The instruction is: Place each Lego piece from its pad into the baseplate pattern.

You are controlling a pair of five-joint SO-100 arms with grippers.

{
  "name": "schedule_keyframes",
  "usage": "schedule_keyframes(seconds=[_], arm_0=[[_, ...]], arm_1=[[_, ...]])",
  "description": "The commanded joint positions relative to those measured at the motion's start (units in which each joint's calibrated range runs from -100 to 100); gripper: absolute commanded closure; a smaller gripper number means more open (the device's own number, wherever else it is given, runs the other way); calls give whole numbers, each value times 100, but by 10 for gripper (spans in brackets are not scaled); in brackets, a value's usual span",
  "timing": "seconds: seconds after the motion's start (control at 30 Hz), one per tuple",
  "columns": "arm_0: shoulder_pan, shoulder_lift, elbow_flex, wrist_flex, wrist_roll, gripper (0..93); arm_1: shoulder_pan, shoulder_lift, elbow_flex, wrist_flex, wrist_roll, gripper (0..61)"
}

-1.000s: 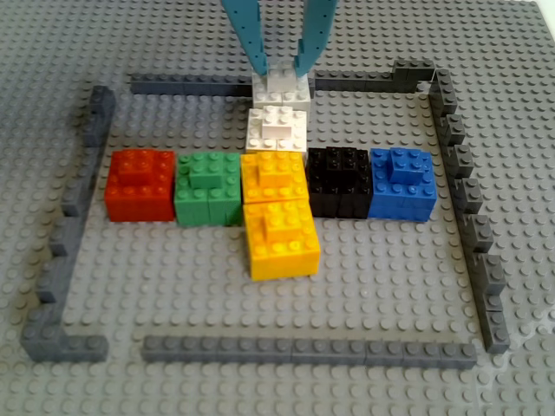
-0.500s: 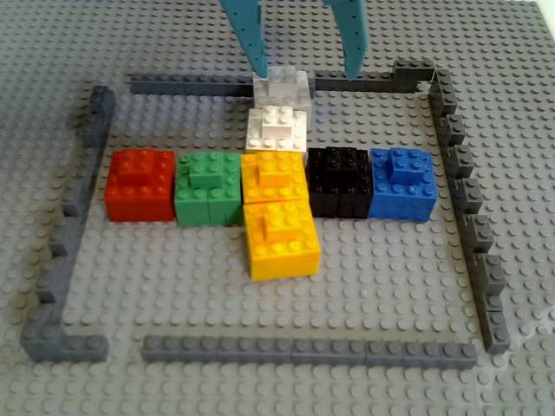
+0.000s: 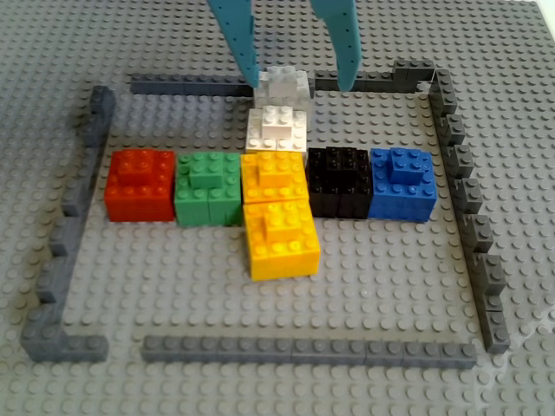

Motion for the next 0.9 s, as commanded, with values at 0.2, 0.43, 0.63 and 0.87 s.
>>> schedule_keyframes(seconds=[0.2, 0.43, 0.63, 0.87], arm_0=[[154, -1230, 730, 60, 33, 672], [343, -1951, 1227, 60, 248, 673], [778, -2397, 1372, 597, 223, 673], [1423, -2783, 1344, 629, 252, 673]], arm_1=[[57, -29, -538, 172, 5, 612], [-1, -235, -547, 294, -88, 612], [-248, -475, -601, 433, -220, 612], [-407, -449, -583, 237, -278, 612]])
